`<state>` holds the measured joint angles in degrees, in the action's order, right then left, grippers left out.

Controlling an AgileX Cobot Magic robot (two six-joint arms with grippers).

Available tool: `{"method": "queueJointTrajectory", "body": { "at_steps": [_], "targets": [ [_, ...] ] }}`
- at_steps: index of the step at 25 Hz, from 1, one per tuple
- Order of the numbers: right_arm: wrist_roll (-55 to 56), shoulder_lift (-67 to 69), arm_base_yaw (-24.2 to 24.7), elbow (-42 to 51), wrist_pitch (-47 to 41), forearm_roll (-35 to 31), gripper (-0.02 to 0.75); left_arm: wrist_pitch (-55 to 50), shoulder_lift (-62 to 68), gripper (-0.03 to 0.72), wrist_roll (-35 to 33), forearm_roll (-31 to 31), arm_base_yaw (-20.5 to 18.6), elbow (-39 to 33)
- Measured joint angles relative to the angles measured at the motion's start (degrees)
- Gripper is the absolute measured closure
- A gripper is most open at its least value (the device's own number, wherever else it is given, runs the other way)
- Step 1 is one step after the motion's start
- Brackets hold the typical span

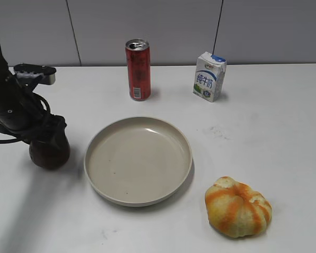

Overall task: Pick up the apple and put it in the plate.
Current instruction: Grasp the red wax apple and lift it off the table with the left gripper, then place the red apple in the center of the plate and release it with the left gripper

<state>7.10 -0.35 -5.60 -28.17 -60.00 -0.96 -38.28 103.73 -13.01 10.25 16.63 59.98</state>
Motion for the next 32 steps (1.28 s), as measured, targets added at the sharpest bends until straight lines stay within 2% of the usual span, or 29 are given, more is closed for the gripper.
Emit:
{"method": "queueJointTrajectory", "body": {
  "at_steps": [5, 10, 15, 22, 29, 32],
  "targets": [
    [0.0, 0.0, 0.0, 0.0, 0.0, 0.0, 0.153, -3.95, -2.72, 0.088, 0.0, 0.14, 0.0, 1.08],
    [0.0, 0.0, 0.0, 0.0, 0.0, 0.0, 0.153, -9.01, -8.36, 0.088, 0.0, 3.81, 1.09, 6.44],
    [0.0, 0.0, 0.0, 0.0, 0.0, 0.0, 0.153, -8.36, -9.49, 0.088, 0.0, 6.59, 7.88, 10.38],
    [0.0, 0.0, 0.0, 0.0, 0.0, 0.0, 0.153, -3.73, -2.69, 0.088, 0.0, 8.13, 17.36, 10.54],
    [0.0, 0.0, 0.0, 0.0, 0.0, 0.0, 0.153, 1.94, 6.13, 0.089, 0.0, 8.53, 20.49, 10.54],
    [0.0, 0.0, 0.0, 0.0, 0.0, 0.0, 0.153, 3.08, 7.63, 0.036, 0.0, 8.77, 20.62, 10.56]
  ]
}}
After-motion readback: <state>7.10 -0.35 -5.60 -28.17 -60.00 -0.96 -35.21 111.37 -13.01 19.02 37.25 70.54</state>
